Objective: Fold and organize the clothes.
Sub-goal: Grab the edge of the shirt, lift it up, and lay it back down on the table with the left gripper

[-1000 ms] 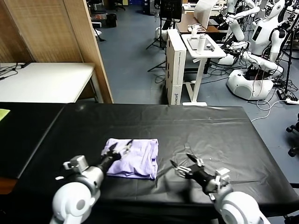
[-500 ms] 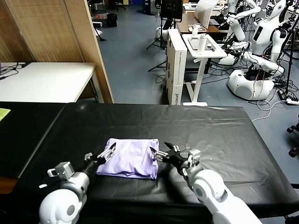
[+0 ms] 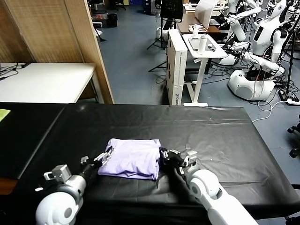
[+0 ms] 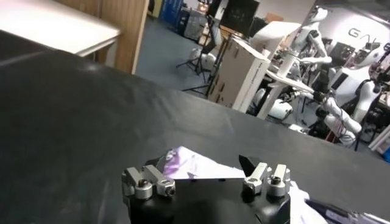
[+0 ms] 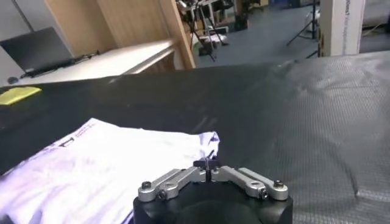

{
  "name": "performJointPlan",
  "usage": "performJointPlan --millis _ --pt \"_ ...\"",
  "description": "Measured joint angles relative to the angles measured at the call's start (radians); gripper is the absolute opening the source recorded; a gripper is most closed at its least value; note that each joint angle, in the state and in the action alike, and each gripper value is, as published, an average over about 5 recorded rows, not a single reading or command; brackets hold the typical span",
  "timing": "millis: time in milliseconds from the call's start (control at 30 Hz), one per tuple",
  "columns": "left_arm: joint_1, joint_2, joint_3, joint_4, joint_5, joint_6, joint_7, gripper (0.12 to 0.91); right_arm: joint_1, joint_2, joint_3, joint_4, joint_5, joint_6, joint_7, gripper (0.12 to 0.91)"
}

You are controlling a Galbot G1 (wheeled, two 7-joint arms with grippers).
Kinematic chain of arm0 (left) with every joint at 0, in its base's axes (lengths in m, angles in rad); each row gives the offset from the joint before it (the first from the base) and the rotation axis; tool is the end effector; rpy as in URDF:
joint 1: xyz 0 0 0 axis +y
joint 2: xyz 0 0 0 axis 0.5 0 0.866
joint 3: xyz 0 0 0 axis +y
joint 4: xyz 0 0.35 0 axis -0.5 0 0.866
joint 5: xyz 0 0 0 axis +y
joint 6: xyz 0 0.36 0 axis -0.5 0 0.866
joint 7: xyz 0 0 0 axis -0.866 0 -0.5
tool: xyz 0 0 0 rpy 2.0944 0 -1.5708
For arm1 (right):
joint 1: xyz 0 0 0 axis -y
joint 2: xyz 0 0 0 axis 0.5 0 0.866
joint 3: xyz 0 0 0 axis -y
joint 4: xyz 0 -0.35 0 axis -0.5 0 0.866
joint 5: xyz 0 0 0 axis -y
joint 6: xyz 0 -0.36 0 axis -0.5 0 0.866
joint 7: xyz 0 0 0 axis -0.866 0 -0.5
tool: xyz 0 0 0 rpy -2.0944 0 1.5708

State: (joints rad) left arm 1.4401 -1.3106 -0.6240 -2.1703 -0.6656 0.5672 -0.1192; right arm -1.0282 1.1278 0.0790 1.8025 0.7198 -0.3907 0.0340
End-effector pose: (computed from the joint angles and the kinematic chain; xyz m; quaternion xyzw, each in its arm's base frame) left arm 0.2218 0.0666 -0.2373 -0.0463 -0.9679 0.1582 0.1898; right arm 0.3221 0.0216 -0.3001 0.2562 -0.9393 -0.1023 0.2040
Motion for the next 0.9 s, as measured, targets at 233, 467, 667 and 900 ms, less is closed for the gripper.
performJointPlan --millis 233,467,667,900 --pt "-0.020 0.018 -0.018 0.070 0.045 -0.135 0.128 0.907 -0.052 -0.035 0.063 0.091 0.028 0.041 -0.025 0.776" --pt "-0.023 -0.010 -0.024 0.172 0.013 -0.203 0.194 0.907 -0.150 -0.072 0.157 0.196 0.056 0.042 -0.020 0.905" --pt "-0.035 -0.045 -0.024 0.240 -0.063 -0.207 0.209 0.907 -0.224 -0.098 0.236 0.274 0.073 0.039 -0.018 0.907" --pt "-0.042 -0.068 -0.018 0.287 -0.088 -0.205 0.215 0.907 -0.274 -0.100 0.281 0.321 0.072 0.039 -0.018 0.907"
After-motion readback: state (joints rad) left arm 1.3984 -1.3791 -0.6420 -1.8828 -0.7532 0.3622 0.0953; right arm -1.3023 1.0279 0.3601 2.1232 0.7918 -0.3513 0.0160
